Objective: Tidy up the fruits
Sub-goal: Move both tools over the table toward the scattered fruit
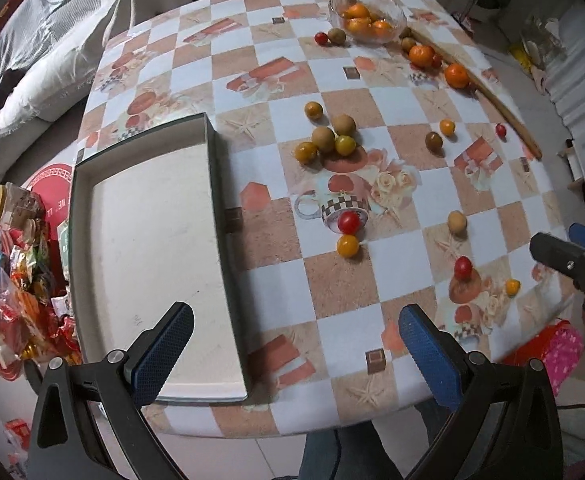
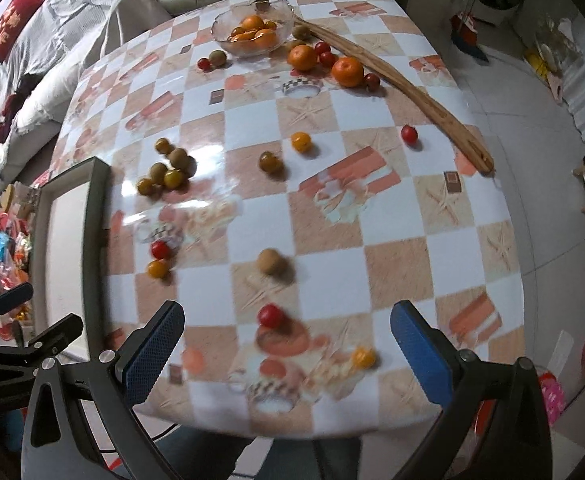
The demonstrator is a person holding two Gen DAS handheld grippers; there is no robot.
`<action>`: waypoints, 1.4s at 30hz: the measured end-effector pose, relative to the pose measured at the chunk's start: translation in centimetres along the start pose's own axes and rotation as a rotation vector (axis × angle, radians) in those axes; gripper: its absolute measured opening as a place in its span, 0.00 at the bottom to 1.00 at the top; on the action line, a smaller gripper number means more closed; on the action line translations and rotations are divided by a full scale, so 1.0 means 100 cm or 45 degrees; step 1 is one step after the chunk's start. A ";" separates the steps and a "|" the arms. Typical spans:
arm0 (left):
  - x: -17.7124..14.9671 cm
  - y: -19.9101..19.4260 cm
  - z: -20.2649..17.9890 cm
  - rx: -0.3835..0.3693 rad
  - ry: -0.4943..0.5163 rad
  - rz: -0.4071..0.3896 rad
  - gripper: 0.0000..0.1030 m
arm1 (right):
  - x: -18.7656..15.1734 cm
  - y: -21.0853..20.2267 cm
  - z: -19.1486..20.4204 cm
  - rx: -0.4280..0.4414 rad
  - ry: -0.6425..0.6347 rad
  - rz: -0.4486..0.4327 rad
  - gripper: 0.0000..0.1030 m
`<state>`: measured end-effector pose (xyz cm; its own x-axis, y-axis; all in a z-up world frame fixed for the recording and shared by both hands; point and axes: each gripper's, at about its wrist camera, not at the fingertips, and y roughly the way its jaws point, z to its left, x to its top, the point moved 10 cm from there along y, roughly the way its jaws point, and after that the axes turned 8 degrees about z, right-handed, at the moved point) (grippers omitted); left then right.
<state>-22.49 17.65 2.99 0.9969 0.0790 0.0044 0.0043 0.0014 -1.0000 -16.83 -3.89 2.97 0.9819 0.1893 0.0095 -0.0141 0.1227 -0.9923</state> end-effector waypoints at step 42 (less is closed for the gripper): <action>0.005 -0.054 -0.007 0.016 -0.119 -0.133 1.00 | 0.017 -0.053 0.008 -0.037 -0.222 -0.015 1.00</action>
<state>-21.98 16.96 8.41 0.9793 0.1707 0.1089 0.1059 0.0266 -0.9940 -15.24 -3.40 8.35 0.9342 0.3544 0.0399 0.0053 0.0981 -0.9952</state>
